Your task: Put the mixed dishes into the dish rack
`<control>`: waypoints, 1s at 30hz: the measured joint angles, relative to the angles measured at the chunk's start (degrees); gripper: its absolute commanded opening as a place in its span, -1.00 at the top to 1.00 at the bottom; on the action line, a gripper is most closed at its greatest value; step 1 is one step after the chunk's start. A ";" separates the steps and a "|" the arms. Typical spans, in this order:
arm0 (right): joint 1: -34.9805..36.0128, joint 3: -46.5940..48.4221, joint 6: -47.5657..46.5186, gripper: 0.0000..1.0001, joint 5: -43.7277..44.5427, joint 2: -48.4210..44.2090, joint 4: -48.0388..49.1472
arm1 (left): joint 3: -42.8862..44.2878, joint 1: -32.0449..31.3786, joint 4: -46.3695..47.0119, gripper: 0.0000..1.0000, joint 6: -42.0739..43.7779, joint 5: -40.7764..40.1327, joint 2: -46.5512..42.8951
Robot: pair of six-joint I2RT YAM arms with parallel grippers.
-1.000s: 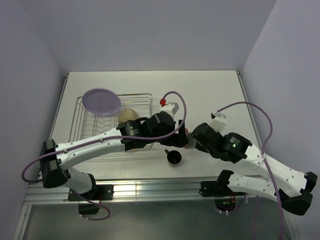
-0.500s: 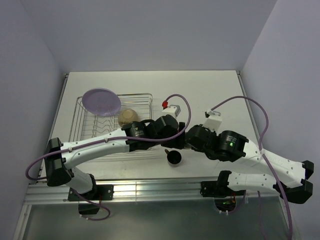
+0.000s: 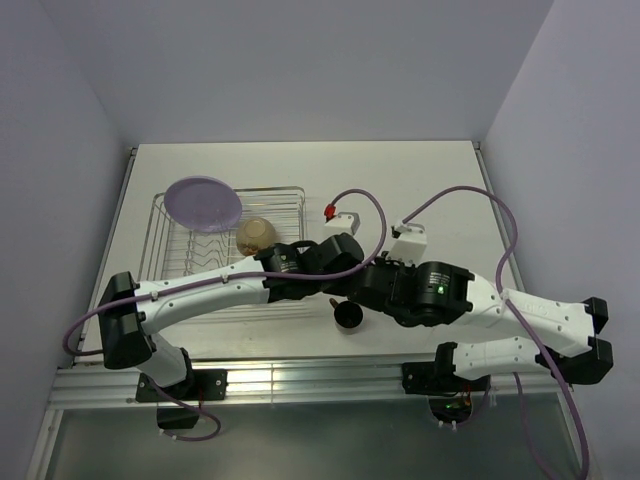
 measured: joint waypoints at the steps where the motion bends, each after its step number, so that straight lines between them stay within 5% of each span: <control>1: 0.11 0.00 -0.02 0.80 0.09 -0.07 0.04 | 0.00 0.00 -0.04 1.00 0.00 -0.09 0.00; 4: 0.28 -0.04 -0.24 0.42 0.28 -1.31 0.33 | -0.68 -0.02 1.18 1.00 -0.04 -0.04 -0.42; 8: 0.52 -0.04 -1.46 -0.41 0.44 -6.67 1.99 | -4.11 0.44 3.30 1.00 -0.33 1.05 -3.08; 19: 0.52 -3.52 -6.29 -0.49 -2.95 -14.88 5.73 | -10.36 4.24 5.22 1.00 0.04 3.61 -12.37; 30: 0.50 -10.36 -20.24 -0.87 -20.74 -31.61 30.60 | -24.20 13.66 18.53 1.00 1.16 20.87 -37.88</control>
